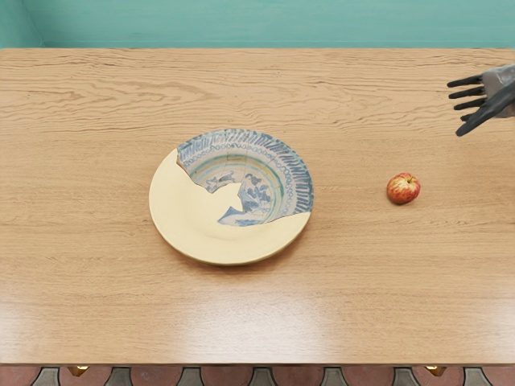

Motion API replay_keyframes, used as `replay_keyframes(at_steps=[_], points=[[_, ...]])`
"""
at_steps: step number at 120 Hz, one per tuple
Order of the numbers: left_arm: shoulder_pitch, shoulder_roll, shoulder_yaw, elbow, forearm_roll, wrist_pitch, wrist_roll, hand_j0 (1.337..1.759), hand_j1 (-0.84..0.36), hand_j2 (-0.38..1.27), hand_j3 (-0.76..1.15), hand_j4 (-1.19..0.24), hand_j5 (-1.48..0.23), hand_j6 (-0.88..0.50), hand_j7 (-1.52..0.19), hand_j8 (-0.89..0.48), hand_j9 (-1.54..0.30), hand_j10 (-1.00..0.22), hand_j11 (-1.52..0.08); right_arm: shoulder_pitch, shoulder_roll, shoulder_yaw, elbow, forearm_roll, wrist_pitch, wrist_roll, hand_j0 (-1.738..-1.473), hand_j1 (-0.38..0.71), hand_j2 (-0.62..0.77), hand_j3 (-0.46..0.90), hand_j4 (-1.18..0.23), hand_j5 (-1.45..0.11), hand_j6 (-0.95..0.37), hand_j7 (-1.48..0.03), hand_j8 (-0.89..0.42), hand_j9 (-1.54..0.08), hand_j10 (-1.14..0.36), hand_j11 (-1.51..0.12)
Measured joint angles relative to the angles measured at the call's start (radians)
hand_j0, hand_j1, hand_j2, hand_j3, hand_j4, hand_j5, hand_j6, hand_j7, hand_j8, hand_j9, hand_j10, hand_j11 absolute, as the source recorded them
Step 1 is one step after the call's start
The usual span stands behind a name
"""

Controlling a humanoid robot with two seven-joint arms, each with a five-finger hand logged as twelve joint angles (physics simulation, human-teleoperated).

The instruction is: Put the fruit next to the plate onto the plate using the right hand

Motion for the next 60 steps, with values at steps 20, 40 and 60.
replay_keyframes(at_steps=[20,40,60], points=[[0.000,0.000,0.000,0.000,0.000,0.000,0.000,1.658,0.34,0.00,0.00,-0.01,-0.01,-0.01,-0.01,-0.01,-0.01,-0.01,-0.01,0.010,0.048,-0.021,0.002,-0.023,0.000,0.000,-1.658,-0.35,0.00,0.00,0.00,0.00,0.00,0.00,0.00,0.00,0.00,0.00],[0.000,0.000,0.000,0.000,0.000,0.000,0.000,1.658,0.34,0.00,0.00,-0.01,-0.01,-0.01,-0.01,-0.01,-0.01,-0.01,-0.01,0.124,0.130,-0.097,0.060,-0.377,-0.011,0.000,-1.658,-0.35,0.00,0.00,0.00,0.00,0.00,0.00,0.00,0.00,0.00,0.00],[0.000,0.000,0.000,0.000,0.000,-0.001,0.000,1.658,0.34,0.00,0.00,-0.01,-0.01,-0.01,-0.01,-0.01,-0.01,-0.01,-0.01,0.096,0.004,-0.140,0.442,-0.626,-0.300,0.000,-1.658,-0.35,0.00,0.00,0.00,0.00,0.00,0.00,0.00,0.00,0.00,0.00]])
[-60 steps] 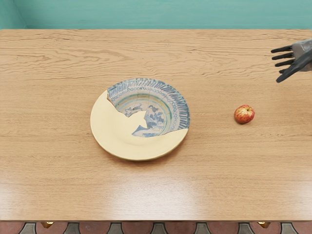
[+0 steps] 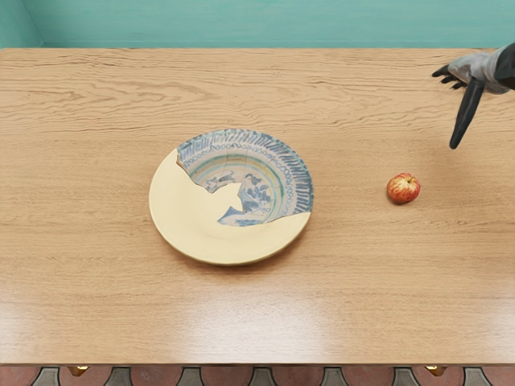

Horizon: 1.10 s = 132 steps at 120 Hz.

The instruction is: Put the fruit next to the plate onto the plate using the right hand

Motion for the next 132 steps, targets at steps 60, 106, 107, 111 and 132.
replay_keyframes(at_steps=[60,106,107,111,132], points=[[0.000,0.000,0.000,0.000,0.000,0.000,0.000,1.658,0.34,0.00,0.00,-0.01,-0.01,-0.01,-0.01,-0.01,-0.01,-0.01,-0.01,-0.210,-0.062,0.001,0.273,-0.019,-0.251,0.000,-1.658,-0.33,0.00,0.00,-0.02,-0.02,-0.02,-0.02,-0.02,-0.02,-0.02,-0.02],[0.000,0.000,0.000,0.000,0.000,0.001,0.000,1.658,0.34,0.00,0.00,-0.01,-0.01,-0.01,-0.01,-0.01,-0.01,-0.01,-0.01,-0.266,-0.015,-0.005,0.277,-0.060,-0.318,0.000,-1.658,-0.24,-0.02,0.00,-0.10,-0.12,-0.10,-0.12,-0.10,-0.12,-0.10,-0.12],[0.000,0.000,0.000,0.000,0.000,0.001,0.000,1.658,0.34,0.00,0.00,-0.01,-0.01,-0.01,-0.01,-0.01,-0.01,-0.01,-0.01,-0.267,-0.015,-0.005,0.278,-0.061,-0.321,0.000,-1.658,-0.24,-0.02,0.00,-0.10,-0.12,-0.10,-0.12,-0.10,-0.12,-0.10,-0.12],[0.000,0.000,0.000,0.000,0.000,0.000,0.000,1.658,0.34,0.00,0.00,-0.01,-0.01,-0.01,-0.01,-0.01,-0.01,-0.01,-0.01,-0.273,-0.015,-0.006,0.279,-0.063,-0.336,0.000,-1.658,-0.23,-0.02,0.00,-0.10,-0.13,-0.10,-0.13,-0.10,-0.13,-0.10,-0.13],[0.000,0.000,0.000,0.000,0.000,0.000,0.000,1.658,0.34,0.00,0.00,-0.01,-0.01,-0.01,-0.01,-0.01,-0.01,-0.01,-0.01,-0.292,-0.011,-0.009,0.280,-0.069,-0.386,0.000,-1.658,-0.17,-0.03,0.00,-0.15,-0.20,-0.16,-0.20,-0.16,-0.20,-0.15,-0.20]])
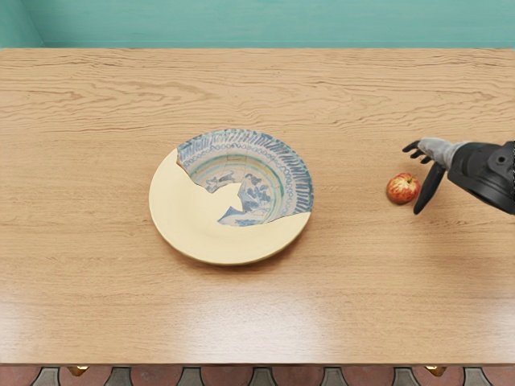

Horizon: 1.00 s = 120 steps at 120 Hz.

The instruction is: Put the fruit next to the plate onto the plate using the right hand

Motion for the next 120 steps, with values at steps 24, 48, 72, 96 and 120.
replay_keyframes(at_steps=[24,48,72,96,120], points=[[0.000,0.000,0.000,0.000,0.000,0.000,0.000,1.658,0.34,0.00,0.00,-0.01,-0.01,-0.01,-0.01,-0.01,-0.01,-0.01,-0.01,-0.011,0.011,0.001,0.003,-0.001,-0.033,0.000,-1.658,-0.08,-0.04,0.00,-0.23,-0.30,-0.24,-0.30,-0.23,-0.30,-0.23,-0.30],[0.000,0.000,0.000,0.000,0.000,0.000,0.000,1.658,0.34,0.00,0.00,-0.01,-0.01,-0.01,-0.01,-0.01,-0.01,-0.01,-0.01,-0.024,0.019,0.002,0.010,-0.001,-0.063,0.000,-1.658,-0.01,-0.05,0.00,-0.29,-0.37,-0.29,-0.37,-0.29,-0.37,-0.29,-0.37],[0.000,0.000,0.000,0.000,0.000,0.000,0.000,1.658,0.34,0.00,0.00,-0.01,-0.01,-0.01,-0.01,-0.01,-0.01,-0.01,-0.01,-0.026,0.021,0.003,0.011,0.001,-0.059,0.000,-1.658,0.07,-0.06,0.00,-0.36,-0.47,-0.36,-0.47,-0.36,-0.47,-0.36,-0.47],[0.000,0.000,0.000,0.000,0.000,0.000,0.000,1.658,0.34,0.00,0.00,-0.01,-0.01,-0.01,-0.01,-0.01,-0.01,-0.01,-0.01,-0.030,0.022,0.007,0.011,0.002,-0.054,-0.001,-1.656,0.11,-0.09,0.00,-0.39,-0.52,-0.40,-0.51,-0.36,-0.51,-0.39,-0.52],[0.000,0.000,0.000,0.000,0.000,0.000,0.000,1.658,0.34,0.00,0.00,-0.01,-0.01,-0.01,-0.01,-0.01,-0.01,-0.01,-0.01,-0.030,0.015,0.041,0.011,0.013,0.017,-0.001,-1.657,0.21,-0.08,0.00,-0.47,-0.62,-0.46,-0.62,-0.43,-0.64,-0.47,-0.62]])
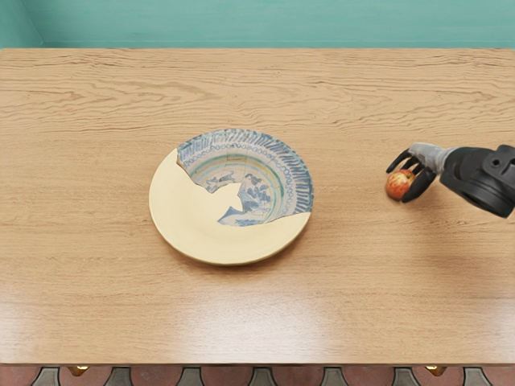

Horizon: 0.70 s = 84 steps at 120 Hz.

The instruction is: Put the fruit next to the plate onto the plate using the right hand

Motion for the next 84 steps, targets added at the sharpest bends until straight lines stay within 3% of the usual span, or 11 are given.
replay_keyframes(at_steps=[52,84], points=[[0.000,0.000,0.000,0.000,0.000,0.000,0.000,1.658,0.34,0.00,0.00,-0.01,-0.01,-0.01,-0.01,-0.01,-0.01,-0.01,-0.01,-0.004,-0.009,0.101,0.003,0.016,0.112,0.000,-1.658,0.24,0.04,0.00,-0.52,-0.69,-0.45,-0.68,-0.46,-0.69,-0.52,-0.69],[0.000,0.000,0.000,0.000,0.000,0.000,0.000,1.658,0.34,0.00,0.00,-0.01,-0.01,-0.01,-0.01,-0.01,-0.01,-0.01,-0.01,0.007,-0.008,0.158,0.048,0.032,0.164,0.000,-1.658,0.24,0.06,0.00,-0.53,-0.70,-0.45,-0.69,-0.46,-0.70,-0.53,-0.70]])
